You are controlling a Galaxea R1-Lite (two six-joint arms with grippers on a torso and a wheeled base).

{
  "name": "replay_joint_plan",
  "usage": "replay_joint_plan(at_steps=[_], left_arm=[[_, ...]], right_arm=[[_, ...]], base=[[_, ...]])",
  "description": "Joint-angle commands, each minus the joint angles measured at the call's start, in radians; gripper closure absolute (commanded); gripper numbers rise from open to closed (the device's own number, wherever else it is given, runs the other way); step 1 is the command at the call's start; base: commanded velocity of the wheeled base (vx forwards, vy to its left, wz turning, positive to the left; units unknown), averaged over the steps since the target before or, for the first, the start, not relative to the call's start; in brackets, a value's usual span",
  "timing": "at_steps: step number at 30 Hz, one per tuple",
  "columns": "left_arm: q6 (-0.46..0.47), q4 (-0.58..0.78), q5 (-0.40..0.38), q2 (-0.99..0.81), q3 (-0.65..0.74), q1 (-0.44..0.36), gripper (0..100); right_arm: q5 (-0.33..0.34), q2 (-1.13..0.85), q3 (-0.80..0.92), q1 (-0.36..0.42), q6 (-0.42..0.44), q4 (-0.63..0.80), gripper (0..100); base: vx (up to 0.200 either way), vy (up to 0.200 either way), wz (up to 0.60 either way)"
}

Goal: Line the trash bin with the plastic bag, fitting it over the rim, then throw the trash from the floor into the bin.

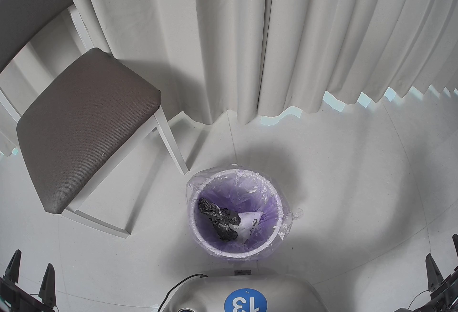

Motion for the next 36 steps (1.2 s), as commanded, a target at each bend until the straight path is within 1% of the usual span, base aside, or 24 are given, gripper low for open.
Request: replay_joint_plan(at_steps=[1, 2, 3, 5, 6, 12, 16, 25, 27, 36], left_arm=[[0.025, 0.000, -0.028, -0.012, 0.018, 0.000, 0], [0.019, 0.001, -0.033, -0.012, 0.018, 0.000, 0], [0.011, 0.001, -0.035, -0.012, 0.016, 0.000, 0], [0.007, 0.000, -0.032, -0.014, 0.018, 0.000, 0], [0.016, 0.000, -0.033, -0.015, 0.018, 0.000, 0], [-0.003, 0.001, -0.035, -0.012, 0.016, 0.000, 0], [0.039, 0.001, -0.041, -0.014, 0.018, 0.000, 0], [0.037, 0.001, -0.041, -0.014, 0.018, 0.000, 0], [0.039, 0.001, -0.041, -0.014, 0.018, 0.000, 0], [0.037, 0.001, -0.041, -0.014, 0.018, 0.000, 0]], right_arm=[[0.011, -0.010, 0.018, -0.001, -0.085, 0.001, 0], [0.004, -0.010, 0.018, 0.000, -0.010, -0.002, 0], [-0.012, -0.010, 0.018, 0.000, 0.038, -0.003, 0], [-0.044, -0.010, 0.018, 0.000, 0.032, -0.007, 0], [-0.047, -0.010, 0.018, -0.001, 0.027, -0.007, 0], [-0.038, -0.010, 0.018, -0.001, 0.024, -0.007, 0], [0.002, -0.011, 0.018, -0.001, -0.042, -0.002, 0], [0.008, -0.010, 0.018, -0.001, -0.034, -0.002, 0], [0.008, -0.011, 0.018, -0.001, -0.022, -0.003, 0], [0.008, -0.010, 0.018, -0.001, -0.022, -0.002, 0]], base=[[0.000, 0.000, 0.00], [0.000, 0.000, 0.00], [0.000, 0.000, 0.00], [0.000, 0.000, 0.00], [0.000, 0.000, 0.00], [0.000, 0.000, 0.00], [0.000, 0.000, 0.00], [0.000, 0.000, 0.00], [0.000, 0.000, 0.00], [0.000, 0.000, 0.00]])
